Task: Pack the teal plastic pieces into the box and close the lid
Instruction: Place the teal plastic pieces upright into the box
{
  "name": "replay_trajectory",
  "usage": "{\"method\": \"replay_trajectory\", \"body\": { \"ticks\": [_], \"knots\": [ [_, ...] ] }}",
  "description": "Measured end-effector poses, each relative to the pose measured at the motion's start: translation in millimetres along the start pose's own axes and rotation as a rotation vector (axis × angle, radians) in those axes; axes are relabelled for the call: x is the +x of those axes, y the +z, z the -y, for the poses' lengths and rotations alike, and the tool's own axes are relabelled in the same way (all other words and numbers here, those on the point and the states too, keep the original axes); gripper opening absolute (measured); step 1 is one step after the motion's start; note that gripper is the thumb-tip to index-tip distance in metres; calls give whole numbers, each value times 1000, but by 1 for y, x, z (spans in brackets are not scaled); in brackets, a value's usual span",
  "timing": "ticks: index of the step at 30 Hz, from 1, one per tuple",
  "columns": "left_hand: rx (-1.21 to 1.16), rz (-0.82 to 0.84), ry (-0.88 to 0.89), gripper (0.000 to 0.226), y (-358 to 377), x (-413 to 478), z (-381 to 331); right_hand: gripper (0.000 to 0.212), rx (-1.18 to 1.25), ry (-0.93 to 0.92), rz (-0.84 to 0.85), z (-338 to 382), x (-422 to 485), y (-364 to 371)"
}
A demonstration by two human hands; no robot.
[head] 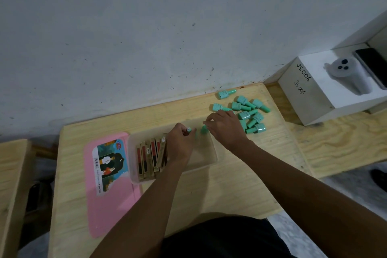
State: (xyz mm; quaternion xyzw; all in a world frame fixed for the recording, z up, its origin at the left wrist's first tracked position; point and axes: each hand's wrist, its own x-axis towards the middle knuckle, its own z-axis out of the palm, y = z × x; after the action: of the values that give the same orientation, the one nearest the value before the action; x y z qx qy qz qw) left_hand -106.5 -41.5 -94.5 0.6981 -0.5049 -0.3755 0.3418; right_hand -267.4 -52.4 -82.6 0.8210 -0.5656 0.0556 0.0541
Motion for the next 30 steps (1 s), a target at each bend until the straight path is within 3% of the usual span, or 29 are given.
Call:
{"method": "replay_trajectory", "body": {
  "ticks": [15, 30],
  "knots": [
    [144, -7, 121, 16, 21, 3, 2, 13, 59, 48, -194, -3, -7, 17],
    [80, -90, 49, 13, 31, 1, -1, 14, 216, 164, -161, -6, -4, 17]
  ]
}}
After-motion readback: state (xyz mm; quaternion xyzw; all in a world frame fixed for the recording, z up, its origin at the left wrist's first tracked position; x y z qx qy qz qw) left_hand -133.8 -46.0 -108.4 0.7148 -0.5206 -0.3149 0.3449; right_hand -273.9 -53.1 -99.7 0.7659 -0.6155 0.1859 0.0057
